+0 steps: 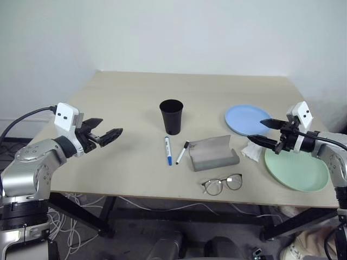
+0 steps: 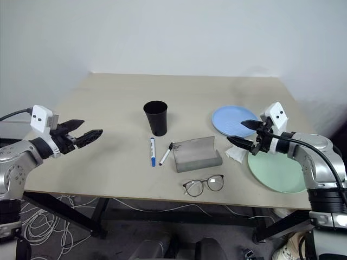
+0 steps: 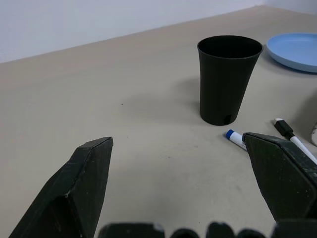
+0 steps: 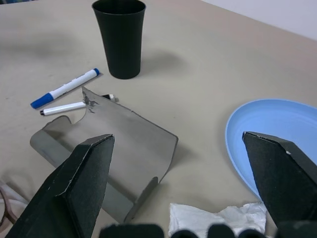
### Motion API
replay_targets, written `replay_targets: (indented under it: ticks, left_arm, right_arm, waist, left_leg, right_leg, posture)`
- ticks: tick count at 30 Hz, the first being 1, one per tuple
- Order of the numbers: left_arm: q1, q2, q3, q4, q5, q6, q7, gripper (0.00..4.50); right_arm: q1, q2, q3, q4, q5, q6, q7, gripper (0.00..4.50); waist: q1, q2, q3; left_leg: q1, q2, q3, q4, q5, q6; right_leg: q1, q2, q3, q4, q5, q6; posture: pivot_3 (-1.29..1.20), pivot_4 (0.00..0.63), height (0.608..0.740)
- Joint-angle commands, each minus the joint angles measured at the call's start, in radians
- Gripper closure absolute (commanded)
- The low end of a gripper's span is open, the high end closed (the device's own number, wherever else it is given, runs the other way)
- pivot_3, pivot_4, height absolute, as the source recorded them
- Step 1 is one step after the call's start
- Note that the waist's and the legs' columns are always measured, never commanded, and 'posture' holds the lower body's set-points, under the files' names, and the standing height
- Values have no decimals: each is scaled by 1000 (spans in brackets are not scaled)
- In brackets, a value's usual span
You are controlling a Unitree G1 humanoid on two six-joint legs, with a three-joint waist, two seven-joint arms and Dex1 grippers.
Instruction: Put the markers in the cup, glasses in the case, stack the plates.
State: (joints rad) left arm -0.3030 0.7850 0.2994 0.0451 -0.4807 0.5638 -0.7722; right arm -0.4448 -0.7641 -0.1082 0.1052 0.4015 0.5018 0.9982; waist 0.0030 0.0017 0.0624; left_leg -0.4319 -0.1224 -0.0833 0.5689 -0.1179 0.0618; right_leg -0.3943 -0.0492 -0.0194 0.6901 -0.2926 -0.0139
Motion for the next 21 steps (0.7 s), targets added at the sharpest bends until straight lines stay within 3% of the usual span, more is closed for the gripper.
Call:
replay_targets:
  ticks: [1, 21]
  left_arm:
    - [-8, 12, 34, -36, -7, -18, 0, 52]
    - [2, 12, 21, -65, -13, 13, 5, 52]
  right_arm:
    - [-24, -13, -28, -17, 5, -21, 0, 0]
    - [23, -39, -56, -24, 14, -10, -4, 0]
  waist:
    - [0, 0, 0]
    - [0, 0, 0]
  left_leg:
    - [0, 0, 0, 0, 0, 0]
    - [0, 0, 0, 1, 0, 0]
  right_leg:
    - [0, 0, 0, 0, 0, 0]
    - [0, 0, 0, 0, 0, 0]
  posture:
    - [0, 0, 727]
    - [0, 0, 727]
